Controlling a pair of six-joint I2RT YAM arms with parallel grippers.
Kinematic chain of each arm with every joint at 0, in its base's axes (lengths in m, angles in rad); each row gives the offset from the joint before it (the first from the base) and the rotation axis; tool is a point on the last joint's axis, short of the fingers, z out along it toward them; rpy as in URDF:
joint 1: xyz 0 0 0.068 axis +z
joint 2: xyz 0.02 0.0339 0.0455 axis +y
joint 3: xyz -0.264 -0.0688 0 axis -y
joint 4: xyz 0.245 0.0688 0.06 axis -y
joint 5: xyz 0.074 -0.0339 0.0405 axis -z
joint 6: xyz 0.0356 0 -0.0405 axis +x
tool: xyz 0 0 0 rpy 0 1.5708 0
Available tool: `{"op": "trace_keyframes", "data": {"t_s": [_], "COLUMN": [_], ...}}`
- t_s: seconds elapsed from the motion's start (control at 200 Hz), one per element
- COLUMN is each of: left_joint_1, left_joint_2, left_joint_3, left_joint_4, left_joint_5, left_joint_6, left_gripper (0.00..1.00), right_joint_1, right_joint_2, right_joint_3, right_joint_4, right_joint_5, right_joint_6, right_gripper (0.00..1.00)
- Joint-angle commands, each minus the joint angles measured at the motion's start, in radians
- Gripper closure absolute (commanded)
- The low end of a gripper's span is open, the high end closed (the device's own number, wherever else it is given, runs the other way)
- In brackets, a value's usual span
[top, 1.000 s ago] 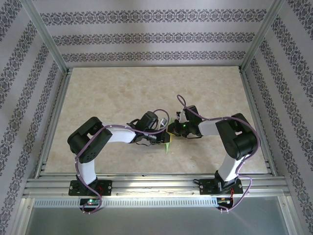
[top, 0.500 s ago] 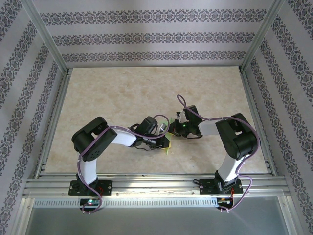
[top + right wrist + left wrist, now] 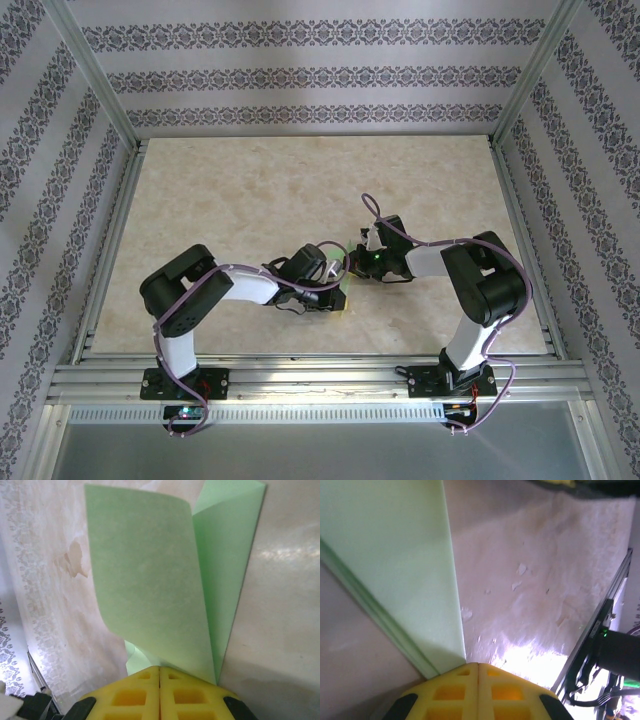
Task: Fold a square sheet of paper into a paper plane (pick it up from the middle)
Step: Fold the wing for the fifth time at the center of the table.
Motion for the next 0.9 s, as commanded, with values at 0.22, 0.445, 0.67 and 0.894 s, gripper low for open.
{"op": "trace_keyframes", "data": {"t_s": [0.22,0.445,0.67,0.894], "left_joint_1": [-0.05,-0.037,0.015,0.042], "left_joint_2": [-0.1,-0.21,-0.097,-0.001], "left_joint_3": [-0.02,-0.051,0.053,0.145], "left_joint_4": [-0.22,-0.094,-0.024,-0.032], "left_joint_5": [-0.026,-0.064,-0.03,-0.069], "left_joint_6": [0.094,0.051,0.015,0.034], "left_gripper": [0.98,0.98,0.98,0.97], "right_joint_1": [0.013,0.013,0.014,0.019], "right_joint_2": [0.064,0.056,0.052,0.055], "right_joint_3": [-0.025,-0.029,-0.033,-0.032], "right_joint_4": [-0.111,-0.109,-0.107,-0.095], "right_joint_5": [0.106,0.107,0.105,0.101], "right_joint_6": [-0.015,-0.005,0.001,0.013], "right_gripper": [0.93,0.93,0.93,0.93]}}
